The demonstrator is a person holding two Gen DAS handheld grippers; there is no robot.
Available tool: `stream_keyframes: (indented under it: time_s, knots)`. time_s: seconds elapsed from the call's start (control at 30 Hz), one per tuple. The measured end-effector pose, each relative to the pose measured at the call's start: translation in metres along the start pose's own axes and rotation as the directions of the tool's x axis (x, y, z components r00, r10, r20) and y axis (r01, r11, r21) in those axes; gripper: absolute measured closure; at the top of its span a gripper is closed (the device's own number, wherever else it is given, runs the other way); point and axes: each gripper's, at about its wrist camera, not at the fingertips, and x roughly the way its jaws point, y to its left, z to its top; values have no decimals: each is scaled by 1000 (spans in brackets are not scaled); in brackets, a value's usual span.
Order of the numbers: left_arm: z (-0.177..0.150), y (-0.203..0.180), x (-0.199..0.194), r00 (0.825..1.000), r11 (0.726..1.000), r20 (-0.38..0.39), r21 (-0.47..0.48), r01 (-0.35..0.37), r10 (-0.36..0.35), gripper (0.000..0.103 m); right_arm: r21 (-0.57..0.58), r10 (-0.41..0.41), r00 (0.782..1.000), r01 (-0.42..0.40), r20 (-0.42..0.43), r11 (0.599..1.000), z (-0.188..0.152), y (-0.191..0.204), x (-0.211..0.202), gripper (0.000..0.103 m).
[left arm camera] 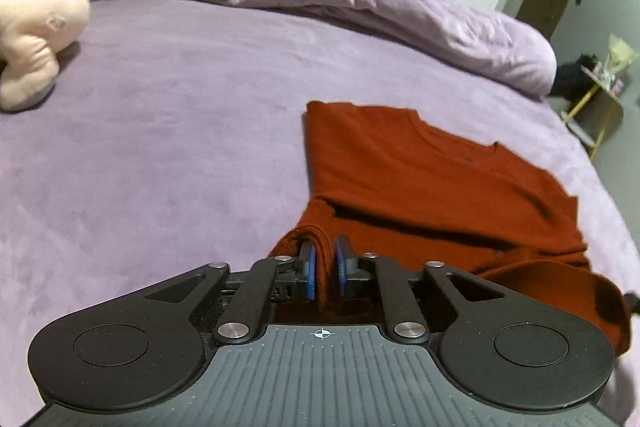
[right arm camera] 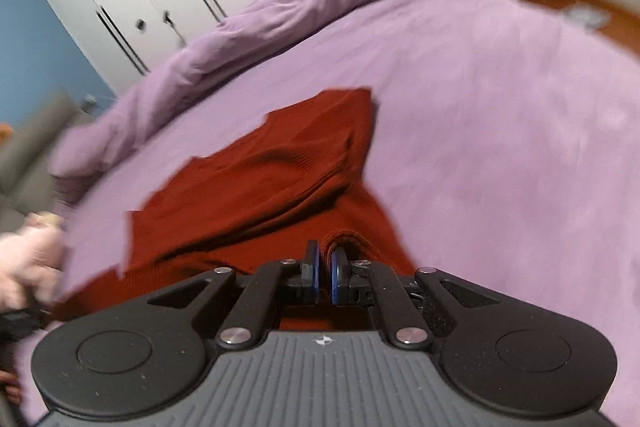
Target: Fold small clothes
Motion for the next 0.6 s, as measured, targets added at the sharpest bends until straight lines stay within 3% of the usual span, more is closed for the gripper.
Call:
stream_keyframes:
  time_s: [0.17,0.27,0.4,0.43,0.5,0.53,0.6]
  knots:
    - [-4,-2,10,996,990,77,132,-52,42,64,-160,-49,998,56,47,986,4,-2,2,65]
    - [-5,2,25,999,979,32,201,-16,10,59,-262,-51,999,49,0,964,3,-1,18,65]
    - [-7,0,58,995,965,-98,263,6,20,62,-292,-43,997,23,-63,956,0,2,36,66]
    - [-8,-2,63,994,963,-110,269,12,19,63,-302,-37,997,17,-61,953,-3,3,34,70]
    - [-10,-3,67,994,961,-111,275,18,13,64,-354,-41,998,20,-50,935,-8,11,33,87]
    - [-10,-4,67,995,961,-101,277,20,8,72,-384,-57,997,36,-42,922,-11,14,32,94]
    - [-11,-6,64,997,958,-72,286,15,5,79,-435,-69,997,53,-22,899,-17,20,27,95]
